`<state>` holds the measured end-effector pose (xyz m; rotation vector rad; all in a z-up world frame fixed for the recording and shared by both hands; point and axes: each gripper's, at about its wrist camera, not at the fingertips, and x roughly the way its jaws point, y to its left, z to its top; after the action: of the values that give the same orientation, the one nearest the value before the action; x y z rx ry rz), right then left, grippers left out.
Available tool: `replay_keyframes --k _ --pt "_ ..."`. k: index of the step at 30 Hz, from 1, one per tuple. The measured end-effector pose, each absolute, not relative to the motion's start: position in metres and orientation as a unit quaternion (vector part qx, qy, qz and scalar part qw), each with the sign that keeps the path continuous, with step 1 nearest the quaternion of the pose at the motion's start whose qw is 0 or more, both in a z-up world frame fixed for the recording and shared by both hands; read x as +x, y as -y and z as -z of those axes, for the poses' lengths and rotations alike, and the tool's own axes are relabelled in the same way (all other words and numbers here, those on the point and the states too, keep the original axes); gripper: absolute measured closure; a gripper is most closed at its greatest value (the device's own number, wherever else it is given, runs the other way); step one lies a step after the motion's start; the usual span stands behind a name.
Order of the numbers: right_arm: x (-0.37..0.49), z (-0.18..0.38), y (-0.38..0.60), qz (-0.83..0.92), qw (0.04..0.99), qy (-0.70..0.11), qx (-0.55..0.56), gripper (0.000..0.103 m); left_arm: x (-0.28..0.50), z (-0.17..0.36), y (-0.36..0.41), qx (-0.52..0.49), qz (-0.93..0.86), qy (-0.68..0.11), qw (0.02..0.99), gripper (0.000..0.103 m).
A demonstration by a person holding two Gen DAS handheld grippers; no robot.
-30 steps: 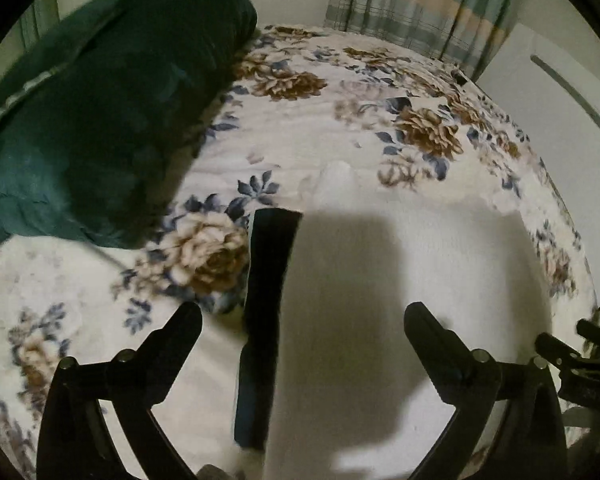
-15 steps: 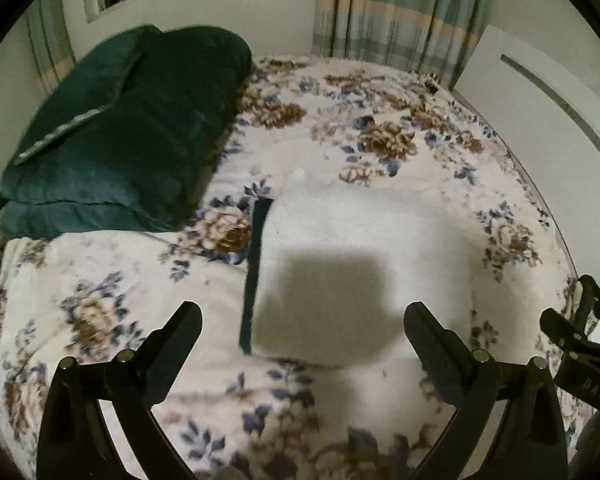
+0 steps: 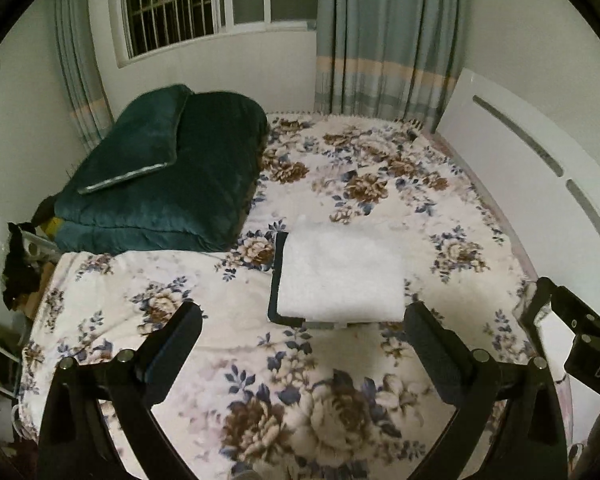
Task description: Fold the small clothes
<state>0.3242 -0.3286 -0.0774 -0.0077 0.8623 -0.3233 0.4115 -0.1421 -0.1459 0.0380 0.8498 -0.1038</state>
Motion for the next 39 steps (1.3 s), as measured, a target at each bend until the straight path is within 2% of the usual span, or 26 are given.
replay_keyframes --k 7,15,26,39 --pt "0.243 0.002 0.32 0.155 0.912 -0.379 -0.008 0.0 0.348 0.088 0.14 0.01 0.06 -0.399 0.915 0.0" --pt "0.171 -0.05 0.305 0.134 0.925 -0.356 -0.002 0.0 0.296 0.049 0.137 0.015 0.059 -0.374 0.926 0.0" --pt "0.129 -0.079 0.297 0.122 0.932 -0.342 0.006 0.0 0.258 0.029 0.129 0.014 0.053 -0.364 0.93 0.0" --pt "0.125 -0.091 0.3 0.111 0.934 -0.34 0.008 0.0 0.248 0.021 0.125 0.008 0.036 -0.363 0.931 0.0"
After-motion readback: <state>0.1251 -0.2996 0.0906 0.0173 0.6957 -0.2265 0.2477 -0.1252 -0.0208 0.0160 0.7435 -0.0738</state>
